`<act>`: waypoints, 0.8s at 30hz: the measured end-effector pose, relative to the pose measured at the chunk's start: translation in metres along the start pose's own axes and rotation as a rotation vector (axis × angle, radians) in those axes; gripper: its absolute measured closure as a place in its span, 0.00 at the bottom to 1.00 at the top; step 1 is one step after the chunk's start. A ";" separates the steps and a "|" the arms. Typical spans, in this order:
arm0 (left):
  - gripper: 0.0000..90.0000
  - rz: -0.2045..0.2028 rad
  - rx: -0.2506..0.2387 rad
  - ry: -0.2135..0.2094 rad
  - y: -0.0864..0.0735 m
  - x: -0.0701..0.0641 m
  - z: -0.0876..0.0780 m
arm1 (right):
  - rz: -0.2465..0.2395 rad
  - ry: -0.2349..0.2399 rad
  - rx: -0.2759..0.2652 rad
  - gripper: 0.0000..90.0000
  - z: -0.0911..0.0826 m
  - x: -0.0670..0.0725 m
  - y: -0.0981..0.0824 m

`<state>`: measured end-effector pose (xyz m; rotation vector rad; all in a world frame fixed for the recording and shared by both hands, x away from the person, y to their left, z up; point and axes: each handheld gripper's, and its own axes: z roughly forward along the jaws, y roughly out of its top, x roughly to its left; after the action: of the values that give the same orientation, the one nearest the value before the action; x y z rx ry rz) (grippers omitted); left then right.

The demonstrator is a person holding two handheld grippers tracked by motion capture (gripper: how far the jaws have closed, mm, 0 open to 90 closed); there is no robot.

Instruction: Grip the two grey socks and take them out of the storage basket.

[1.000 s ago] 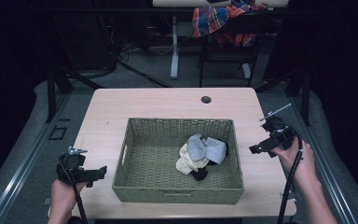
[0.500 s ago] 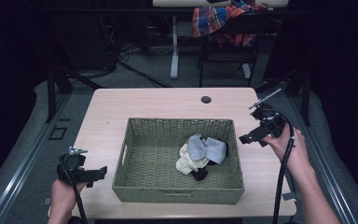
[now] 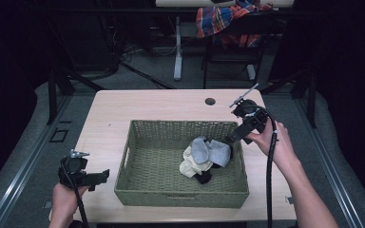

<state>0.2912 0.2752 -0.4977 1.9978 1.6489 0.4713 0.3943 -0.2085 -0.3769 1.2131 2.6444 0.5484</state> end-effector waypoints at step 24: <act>0.01 0.011 0.004 -0.001 0.000 0.000 0.000 | -0.169 0.052 0.078 0.11 0.053 0.041 0.045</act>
<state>0.2914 0.2750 -0.4979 2.0106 1.6407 0.4702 0.4156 -0.1366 -0.4077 0.9942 2.8026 0.4578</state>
